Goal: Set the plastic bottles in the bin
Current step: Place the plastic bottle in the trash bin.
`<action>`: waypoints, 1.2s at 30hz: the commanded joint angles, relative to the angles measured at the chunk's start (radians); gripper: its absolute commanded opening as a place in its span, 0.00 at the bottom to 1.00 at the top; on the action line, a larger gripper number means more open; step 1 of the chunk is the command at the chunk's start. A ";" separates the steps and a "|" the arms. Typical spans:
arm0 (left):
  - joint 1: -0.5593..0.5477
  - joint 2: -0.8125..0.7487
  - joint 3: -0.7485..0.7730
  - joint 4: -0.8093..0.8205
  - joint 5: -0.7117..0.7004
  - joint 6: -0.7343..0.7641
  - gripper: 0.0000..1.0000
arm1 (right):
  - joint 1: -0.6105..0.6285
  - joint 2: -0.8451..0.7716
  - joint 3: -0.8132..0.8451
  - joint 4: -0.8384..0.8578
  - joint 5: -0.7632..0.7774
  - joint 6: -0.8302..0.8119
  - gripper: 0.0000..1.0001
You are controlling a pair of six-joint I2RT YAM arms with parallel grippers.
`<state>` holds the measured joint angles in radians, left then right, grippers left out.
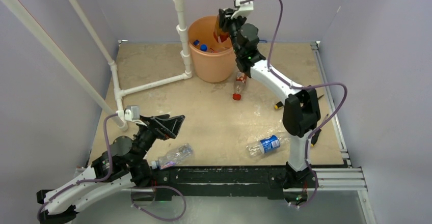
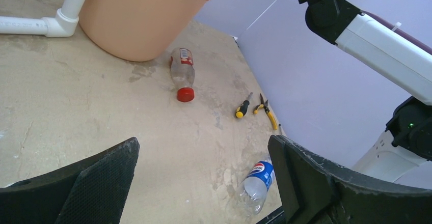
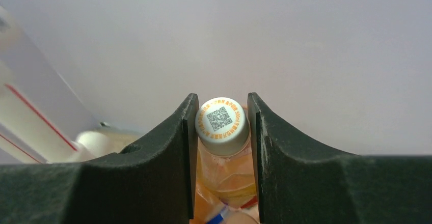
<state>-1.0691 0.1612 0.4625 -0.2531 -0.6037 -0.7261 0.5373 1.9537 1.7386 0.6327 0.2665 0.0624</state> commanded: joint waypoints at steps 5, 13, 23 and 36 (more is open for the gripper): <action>0.000 -0.005 0.009 -0.012 -0.004 -0.035 0.99 | -0.014 0.077 0.006 -0.153 0.067 -0.022 0.00; 0.000 0.003 0.002 -0.010 -0.001 -0.044 0.99 | -0.032 0.140 0.029 -0.270 0.035 0.022 0.00; 0.000 0.030 -0.003 0.004 0.007 -0.046 0.99 | -0.053 0.142 0.012 -0.319 -0.028 0.070 0.20; 0.000 0.029 -0.005 0.009 0.012 -0.055 0.99 | -0.053 0.075 0.081 -0.300 -0.074 0.116 0.68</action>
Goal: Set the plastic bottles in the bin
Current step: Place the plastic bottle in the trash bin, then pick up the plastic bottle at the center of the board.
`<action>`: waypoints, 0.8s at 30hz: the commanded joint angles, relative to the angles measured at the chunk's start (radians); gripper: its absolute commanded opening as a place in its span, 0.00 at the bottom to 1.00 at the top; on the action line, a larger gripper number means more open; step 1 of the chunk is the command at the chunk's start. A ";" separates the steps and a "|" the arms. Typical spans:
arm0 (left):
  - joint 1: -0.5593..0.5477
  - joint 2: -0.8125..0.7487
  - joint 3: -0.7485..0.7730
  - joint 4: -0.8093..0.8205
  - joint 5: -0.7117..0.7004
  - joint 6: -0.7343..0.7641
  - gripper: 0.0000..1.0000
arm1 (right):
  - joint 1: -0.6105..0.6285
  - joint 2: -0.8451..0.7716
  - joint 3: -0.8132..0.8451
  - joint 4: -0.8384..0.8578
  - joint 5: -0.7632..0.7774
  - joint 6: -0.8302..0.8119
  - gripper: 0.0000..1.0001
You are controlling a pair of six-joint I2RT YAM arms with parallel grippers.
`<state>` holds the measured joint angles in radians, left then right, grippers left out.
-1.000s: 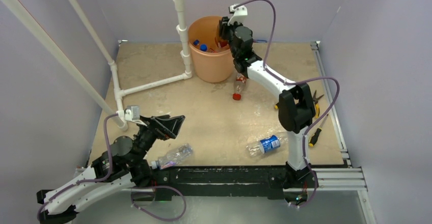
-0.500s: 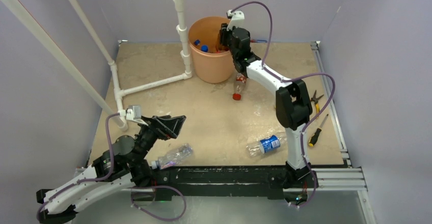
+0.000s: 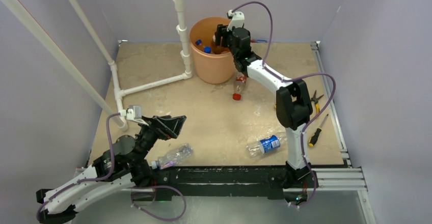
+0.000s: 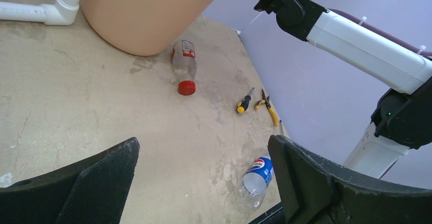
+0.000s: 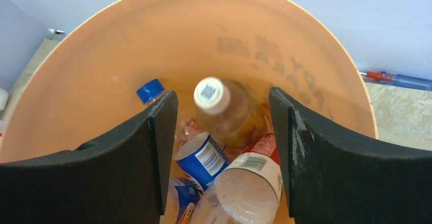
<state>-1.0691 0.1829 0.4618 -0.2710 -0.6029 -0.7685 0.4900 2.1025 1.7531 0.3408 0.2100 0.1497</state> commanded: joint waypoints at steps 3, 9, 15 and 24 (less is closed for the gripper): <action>0.000 0.007 -0.004 0.027 0.011 -0.012 0.99 | -0.006 -0.098 0.083 -0.003 -0.026 0.038 0.70; 0.000 0.013 -0.005 0.036 0.015 -0.012 0.99 | -0.005 -0.145 0.139 -0.019 -0.039 0.042 0.73; 0.000 0.016 -0.008 0.050 0.019 -0.017 0.99 | -0.005 -0.242 0.139 -0.021 -0.039 0.070 0.77; -0.001 0.103 -0.110 0.216 0.063 -0.065 0.99 | -0.007 -0.787 -0.602 0.156 0.117 0.382 0.80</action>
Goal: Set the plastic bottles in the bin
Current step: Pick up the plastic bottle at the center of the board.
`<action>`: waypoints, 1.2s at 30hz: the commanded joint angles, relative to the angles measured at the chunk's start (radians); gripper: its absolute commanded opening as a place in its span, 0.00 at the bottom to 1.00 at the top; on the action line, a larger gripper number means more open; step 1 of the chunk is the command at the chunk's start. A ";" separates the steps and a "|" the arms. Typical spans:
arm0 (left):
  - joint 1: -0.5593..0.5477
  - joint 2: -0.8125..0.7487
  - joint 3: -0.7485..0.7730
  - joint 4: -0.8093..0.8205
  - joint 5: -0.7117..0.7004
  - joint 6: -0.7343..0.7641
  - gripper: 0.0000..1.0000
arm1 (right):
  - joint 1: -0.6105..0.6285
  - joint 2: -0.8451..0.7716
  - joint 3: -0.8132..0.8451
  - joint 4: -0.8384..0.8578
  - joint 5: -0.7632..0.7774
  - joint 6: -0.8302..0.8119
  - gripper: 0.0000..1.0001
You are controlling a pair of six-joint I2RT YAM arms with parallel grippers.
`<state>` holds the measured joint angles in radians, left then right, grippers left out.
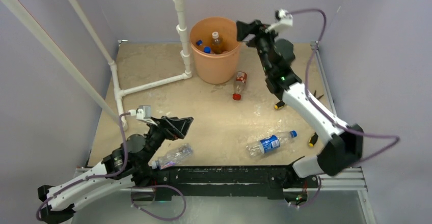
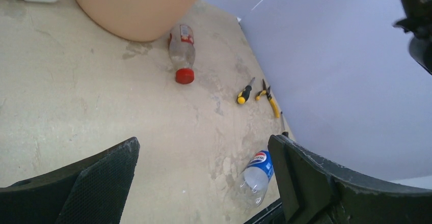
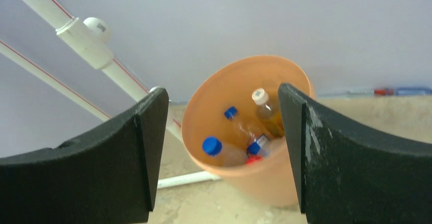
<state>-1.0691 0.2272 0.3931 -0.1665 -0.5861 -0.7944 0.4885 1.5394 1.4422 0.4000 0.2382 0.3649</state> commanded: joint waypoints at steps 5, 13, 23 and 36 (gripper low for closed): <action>0.000 0.151 -0.071 0.212 0.092 -0.060 0.99 | -0.006 -0.500 -0.589 -0.005 0.144 0.264 0.79; -0.001 0.275 -0.093 0.355 0.131 -0.071 0.99 | -0.007 -0.742 -0.869 -0.225 0.215 0.409 0.79; -0.001 0.326 -0.145 0.420 0.121 -0.117 0.99 | -0.004 -0.512 -1.019 -0.029 -0.071 0.411 0.75; -0.001 0.277 -0.140 0.323 0.104 -0.134 0.99 | 0.081 -0.054 -0.852 0.154 -0.035 0.338 0.81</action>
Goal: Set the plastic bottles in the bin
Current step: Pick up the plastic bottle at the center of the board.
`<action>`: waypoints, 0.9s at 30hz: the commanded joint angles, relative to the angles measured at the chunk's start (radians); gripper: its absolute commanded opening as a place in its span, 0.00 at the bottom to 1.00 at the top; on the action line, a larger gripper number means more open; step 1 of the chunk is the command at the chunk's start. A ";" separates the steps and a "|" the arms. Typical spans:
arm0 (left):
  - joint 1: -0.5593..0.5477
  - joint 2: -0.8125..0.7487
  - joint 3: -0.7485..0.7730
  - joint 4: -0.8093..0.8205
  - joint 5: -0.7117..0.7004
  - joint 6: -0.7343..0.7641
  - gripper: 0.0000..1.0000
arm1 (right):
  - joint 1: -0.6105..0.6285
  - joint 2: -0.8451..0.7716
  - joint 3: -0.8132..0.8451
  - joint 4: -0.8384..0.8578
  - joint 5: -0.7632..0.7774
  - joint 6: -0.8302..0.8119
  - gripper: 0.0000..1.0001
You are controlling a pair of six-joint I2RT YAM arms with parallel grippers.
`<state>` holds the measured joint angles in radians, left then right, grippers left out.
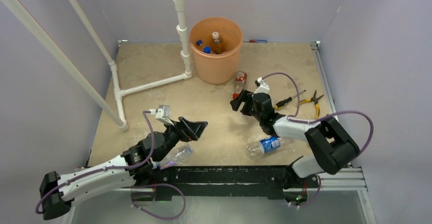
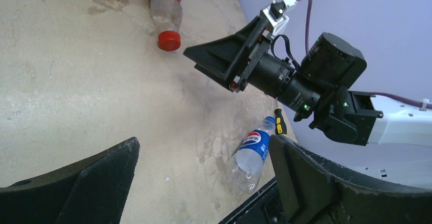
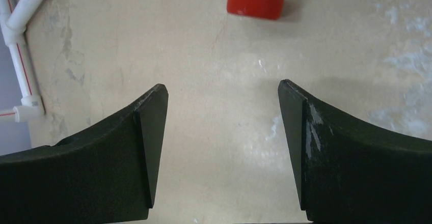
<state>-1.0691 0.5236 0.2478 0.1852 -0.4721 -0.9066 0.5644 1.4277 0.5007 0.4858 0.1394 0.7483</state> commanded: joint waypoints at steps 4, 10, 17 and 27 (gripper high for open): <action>-0.001 -0.041 0.009 -0.068 -0.032 -0.028 0.99 | 0.003 0.138 0.157 0.023 0.123 -0.019 0.83; -0.002 -0.057 0.015 -0.099 -0.056 -0.024 0.99 | 0.003 0.247 0.229 0.014 0.137 -0.010 0.86; 0.000 -0.041 0.022 -0.112 -0.062 -0.021 0.99 | -0.005 0.322 0.274 0.029 0.174 -0.003 0.82; -0.001 -0.036 0.022 -0.122 -0.080 -0.017 0.99 | -0.027 0.403 0.317 0.054 0.139 -0.018 0.69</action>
<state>-1.0691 0.4854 0.2481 0.0639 -0.5304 -0.9245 0.5423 1.8107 0.7891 0.5148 0.2741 0.7399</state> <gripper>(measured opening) 0.992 0.715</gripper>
